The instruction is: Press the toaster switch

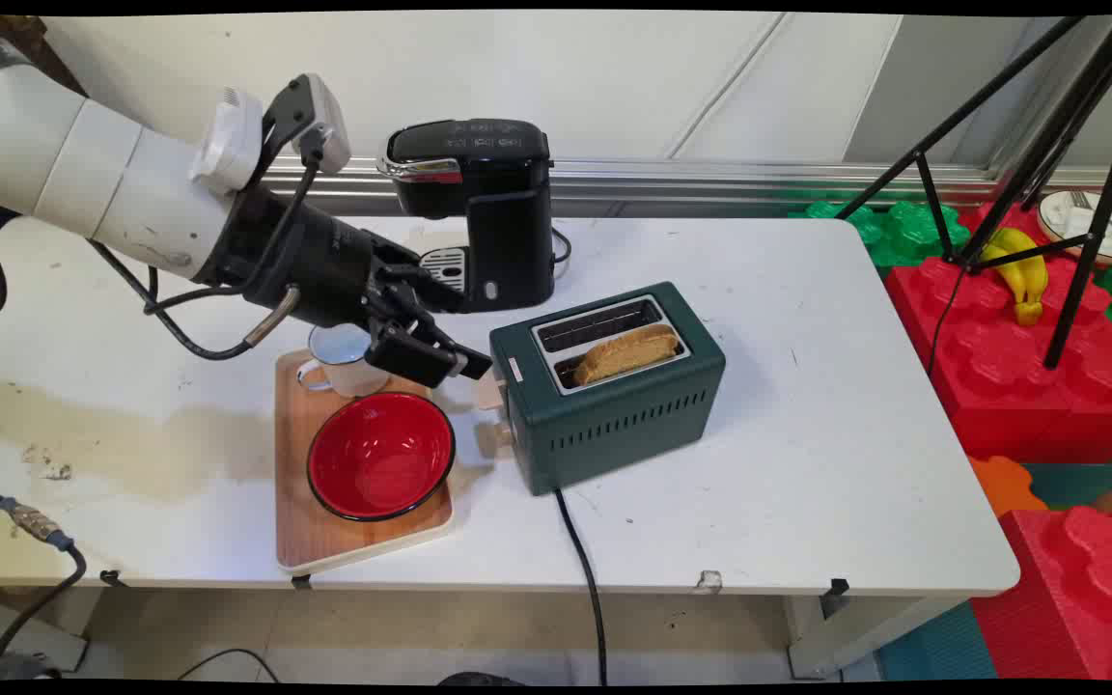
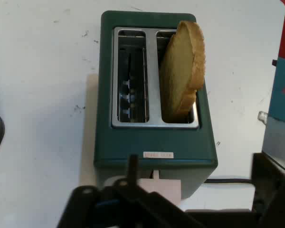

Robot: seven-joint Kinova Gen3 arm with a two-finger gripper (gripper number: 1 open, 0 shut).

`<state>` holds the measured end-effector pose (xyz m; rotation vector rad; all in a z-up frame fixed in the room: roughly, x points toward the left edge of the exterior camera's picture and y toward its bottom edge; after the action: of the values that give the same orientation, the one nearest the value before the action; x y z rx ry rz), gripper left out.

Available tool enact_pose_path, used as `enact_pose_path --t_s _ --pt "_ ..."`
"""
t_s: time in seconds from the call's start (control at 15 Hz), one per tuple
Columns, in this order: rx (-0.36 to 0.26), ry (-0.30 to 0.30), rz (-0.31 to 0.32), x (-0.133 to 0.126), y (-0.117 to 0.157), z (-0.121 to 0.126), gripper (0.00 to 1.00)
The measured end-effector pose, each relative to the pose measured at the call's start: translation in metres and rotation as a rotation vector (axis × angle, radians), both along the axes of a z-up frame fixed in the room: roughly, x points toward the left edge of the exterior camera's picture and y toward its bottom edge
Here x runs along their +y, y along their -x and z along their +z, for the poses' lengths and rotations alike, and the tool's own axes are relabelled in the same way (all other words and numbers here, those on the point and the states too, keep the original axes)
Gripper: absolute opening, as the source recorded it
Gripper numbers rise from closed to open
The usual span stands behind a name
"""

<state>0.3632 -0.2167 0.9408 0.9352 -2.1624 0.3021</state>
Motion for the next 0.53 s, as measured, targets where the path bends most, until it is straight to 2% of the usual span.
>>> enact_pose_path --t_s 0.07,0.53 --pt "-0.003 -0.002 0.000 0.0004 -0.0002 -0.0007 0.00" --pt "-0.018 -0.021 0.003 0.0026 -0.0007 -0.0056 0.00"
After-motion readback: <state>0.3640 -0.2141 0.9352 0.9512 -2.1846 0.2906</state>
